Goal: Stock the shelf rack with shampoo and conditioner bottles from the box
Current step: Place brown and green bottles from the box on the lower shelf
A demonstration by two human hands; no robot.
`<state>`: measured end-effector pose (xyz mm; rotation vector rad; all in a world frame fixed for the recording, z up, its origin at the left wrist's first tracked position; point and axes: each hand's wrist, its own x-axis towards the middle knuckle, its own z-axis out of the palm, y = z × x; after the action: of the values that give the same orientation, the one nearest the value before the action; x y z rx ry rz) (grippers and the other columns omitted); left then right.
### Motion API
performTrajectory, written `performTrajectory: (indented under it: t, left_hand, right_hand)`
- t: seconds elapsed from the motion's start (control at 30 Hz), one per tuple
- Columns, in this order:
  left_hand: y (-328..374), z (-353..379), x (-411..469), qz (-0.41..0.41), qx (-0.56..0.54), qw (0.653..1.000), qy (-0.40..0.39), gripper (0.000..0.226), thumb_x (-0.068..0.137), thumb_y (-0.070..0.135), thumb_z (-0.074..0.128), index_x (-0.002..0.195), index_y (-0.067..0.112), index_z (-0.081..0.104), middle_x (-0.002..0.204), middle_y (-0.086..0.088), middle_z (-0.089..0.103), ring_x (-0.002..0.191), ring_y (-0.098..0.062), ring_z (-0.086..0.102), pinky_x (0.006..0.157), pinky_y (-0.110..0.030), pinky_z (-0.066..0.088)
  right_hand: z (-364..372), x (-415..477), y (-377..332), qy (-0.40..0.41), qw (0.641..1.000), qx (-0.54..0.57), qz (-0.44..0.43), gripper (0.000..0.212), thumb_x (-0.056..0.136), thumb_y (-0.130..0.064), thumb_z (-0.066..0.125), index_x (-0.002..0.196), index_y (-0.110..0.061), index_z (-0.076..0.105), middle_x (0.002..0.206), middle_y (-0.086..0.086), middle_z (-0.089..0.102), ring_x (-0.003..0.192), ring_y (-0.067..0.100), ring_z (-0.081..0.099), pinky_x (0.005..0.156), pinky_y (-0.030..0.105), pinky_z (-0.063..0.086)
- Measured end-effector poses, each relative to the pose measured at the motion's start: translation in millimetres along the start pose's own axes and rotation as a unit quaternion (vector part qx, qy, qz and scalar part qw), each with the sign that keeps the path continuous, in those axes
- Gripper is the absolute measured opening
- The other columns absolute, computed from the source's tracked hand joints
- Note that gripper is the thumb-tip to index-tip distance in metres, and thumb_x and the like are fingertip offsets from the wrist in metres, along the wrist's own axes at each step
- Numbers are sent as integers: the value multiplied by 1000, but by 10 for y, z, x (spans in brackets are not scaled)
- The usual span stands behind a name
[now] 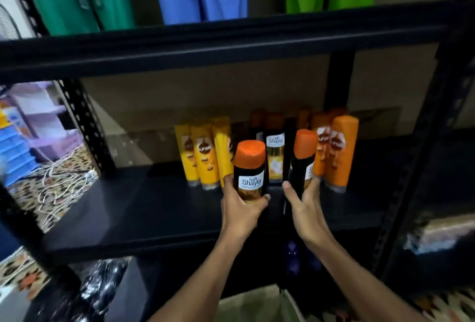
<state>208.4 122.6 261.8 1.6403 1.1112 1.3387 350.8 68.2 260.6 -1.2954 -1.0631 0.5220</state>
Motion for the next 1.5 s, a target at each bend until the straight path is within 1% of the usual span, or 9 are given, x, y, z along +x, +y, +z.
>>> performTrajectory:
  t: [0.13, 0.2, 0.4, 0.53, 0.73, 0.87, 1.1, 1.23, 1.5]
  left_hand:
    - [-108, 182, 236, -5, -18, 1000, 11, 73, 74, 10, 89, 127, 27, 41, 105, 21, 61, 87, 22, 59, 68, -3, 47]
    - [-169, 246, 319, 5, -16, 1000, 16, 71, 76, 10, 87, 125, 26, 39, 105, 21, 58, 90, 21, 59, 67, -1, 46]
    - [-283, 419, 485, -11, -43, 999, 24, 71, 78, 12, 86, 127, 29, 38, 111, 15, 60, 94, 11, 62, 68, -8, 51]
    - [-379, 579, 583, -25, -70, 997, 28, 71, 82, 18, 84, 129, 32, 34, 117, 12, 58, 101, 0, 63, 76, -15, 53]
    - [-633, 733, 724, -23, -76, 997, 24, 62, 90, 24, 77, 132, 27, 32, 119, 9, 61, 105, -9, 67, 87, -44, 61]
    - [-676, 772, 796, -21, -74, 997, 18, 62, 91, 20, 76, 134, 22, 31, 119, 9, 61, 105, -7, 66, 86, -43, 61]
    - [-758, 816, 883, -11, -48, 998, 25, 62, 91, 21, 76, 133, 21, 31, 119, 8, 58, 104, -1, 63, 86, -35, 60]
    - [-757, 826, 881, -13, -40, 999, 23, 66, 91, 23, 76, 138, 17, 31, 120, 8, 59, 105, 0, 63, 88, -35, 59]
    - [-750, 845, 863, -15, 4, 1000, 23, 68, 93, 37, 70, 141, 26, 23, 131, 3, 57, 114, -14, 62, 93, -47, 57]
  right_hand:
    - [34, 210, 182, 9, 1000, -24, 0, 80, 99, -45, 55, 157, -32, 2, 156, -20, 9, 145, 1, 9, 119, 31, 14]
    - [41, 266, 248, 15, 999, -42, -17, 79, 99, -42, 56, 156, -32, 2, 147, -24, 9, 138, -4, 11, 116, 28, 15]
    - [143, 369, 397, 28, 995, -79, -56, 75, 99, -41, 56, 150, -45, 1, 144, -28, 10, 134, -11, 12, 105, 13, 15]
    - [158, 509, 534, 19, 995, -86, -46, 77, 98, -41, 56, 155, -35, 4, 149, -26, 12, 139, -6, 14, 112, 24, 20]
    - [162, 671, 787, 29, 990, -130, -42, 81, 97, -42, 55, 158, -26, 4, 163, -4, 18, 146, 8, 20, 116, 32, 25]
    - [201, 796, 817, 38, 988, -147, -35, 81, 98, -30, 60, 158, -20, 6, 162, 1, 21, 141, 6, 22, 110, 25, 24]
    - [276, 846, 913, 80, 978, -183, -51, 78, 98, -29, 61, 157, -14, 12, 159, 8, 29, 145, 19, 29, 110, 26, 26]
    - [272, 834, 897, 83, 978, -185, -54, 78, 99, -31, 59, 157, -14, 11, 160, 7, 27, 137, 4, 24, 110, 26, 28]
    - [247, 783, 844, 67, 985, -152, -49, 78, 99, -39, 56, 158, -24, 7, 158, -7, 25, 136, -1, 22, 109, 25, 25]
